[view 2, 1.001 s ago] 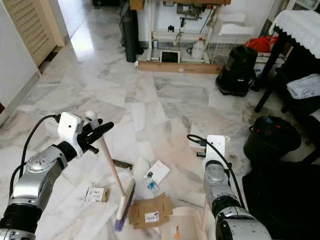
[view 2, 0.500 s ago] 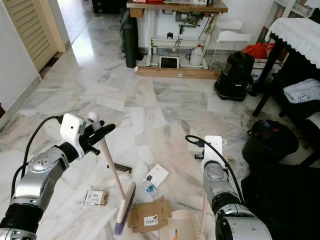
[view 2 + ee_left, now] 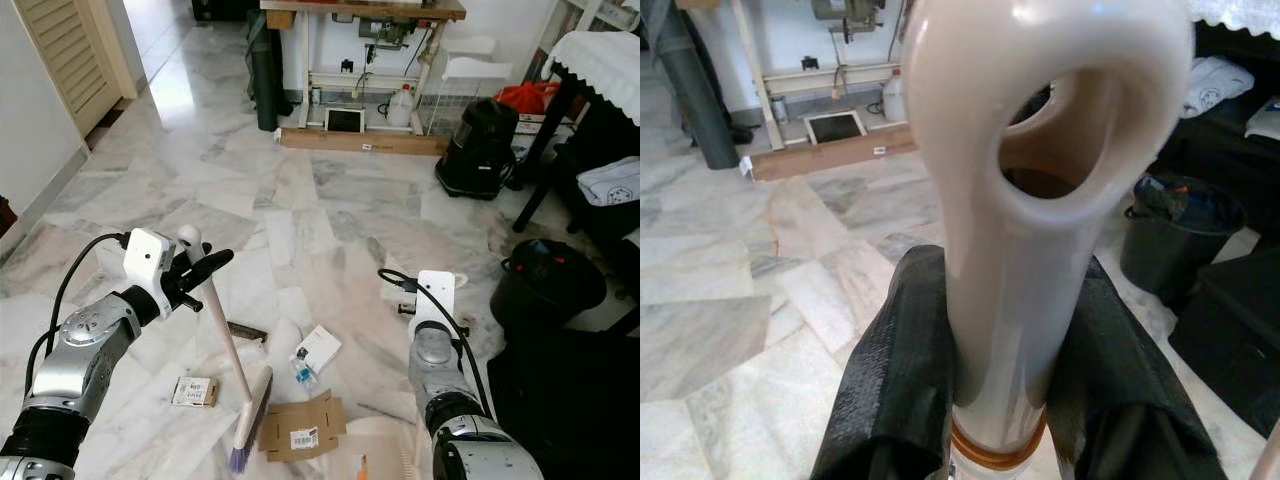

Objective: Sweep floor

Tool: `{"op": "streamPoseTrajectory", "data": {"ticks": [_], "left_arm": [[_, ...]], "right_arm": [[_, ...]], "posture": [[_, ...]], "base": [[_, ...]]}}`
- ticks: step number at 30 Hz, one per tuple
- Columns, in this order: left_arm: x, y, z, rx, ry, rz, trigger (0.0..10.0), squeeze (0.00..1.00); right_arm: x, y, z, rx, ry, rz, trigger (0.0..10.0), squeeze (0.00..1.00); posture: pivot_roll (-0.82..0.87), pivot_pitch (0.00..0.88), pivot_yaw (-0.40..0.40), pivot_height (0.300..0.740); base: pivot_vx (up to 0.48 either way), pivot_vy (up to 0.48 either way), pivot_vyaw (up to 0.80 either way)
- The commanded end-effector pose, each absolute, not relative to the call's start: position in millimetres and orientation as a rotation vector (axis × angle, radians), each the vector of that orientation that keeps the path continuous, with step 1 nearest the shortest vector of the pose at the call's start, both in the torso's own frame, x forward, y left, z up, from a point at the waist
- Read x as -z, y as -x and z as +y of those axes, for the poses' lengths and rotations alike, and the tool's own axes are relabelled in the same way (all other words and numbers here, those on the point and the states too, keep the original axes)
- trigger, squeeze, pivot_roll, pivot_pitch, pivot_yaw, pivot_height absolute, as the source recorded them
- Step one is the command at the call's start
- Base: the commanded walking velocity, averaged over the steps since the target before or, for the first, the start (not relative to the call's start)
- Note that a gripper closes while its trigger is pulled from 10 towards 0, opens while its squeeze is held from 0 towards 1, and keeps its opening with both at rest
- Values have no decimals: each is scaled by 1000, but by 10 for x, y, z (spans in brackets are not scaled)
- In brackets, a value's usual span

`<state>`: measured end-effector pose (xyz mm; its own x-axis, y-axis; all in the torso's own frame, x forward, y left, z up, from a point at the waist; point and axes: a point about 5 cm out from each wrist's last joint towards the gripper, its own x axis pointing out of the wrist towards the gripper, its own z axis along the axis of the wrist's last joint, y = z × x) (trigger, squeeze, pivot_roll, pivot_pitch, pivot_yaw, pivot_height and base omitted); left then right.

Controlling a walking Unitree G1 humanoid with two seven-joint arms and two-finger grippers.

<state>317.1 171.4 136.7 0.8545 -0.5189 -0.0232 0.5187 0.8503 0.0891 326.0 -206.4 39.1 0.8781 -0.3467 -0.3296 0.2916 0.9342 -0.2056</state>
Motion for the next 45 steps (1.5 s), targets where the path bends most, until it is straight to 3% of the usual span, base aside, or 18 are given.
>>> {"op": "streamPoseTrajectory", "data": {"ticks": [1, 29, 45], "left_arm": [[-1450, -3195, 1690, 560, -118, -34, 10000, 0], [-1312, -3140, 1713, 566, -136, 19, 10000, 0], [-982, -3125, 1859, 389, -167, 73, 10000, 0]], "right_arm": [[-478, -3289, -2130, 357, 167, 313, 10000, 0], [-292, -3138, -2087, 387, -34, 321, 10000, 0], [-280, -3131, -2074, 373, -24, 324, 10000, 0]], "posture": [[2, 33, -37, 740], [5, 43, -17, 740], [6, 74, -22, 740]], "base": [[0, 0, 0], [0, 0, 0], [0, 0, 0]]}}
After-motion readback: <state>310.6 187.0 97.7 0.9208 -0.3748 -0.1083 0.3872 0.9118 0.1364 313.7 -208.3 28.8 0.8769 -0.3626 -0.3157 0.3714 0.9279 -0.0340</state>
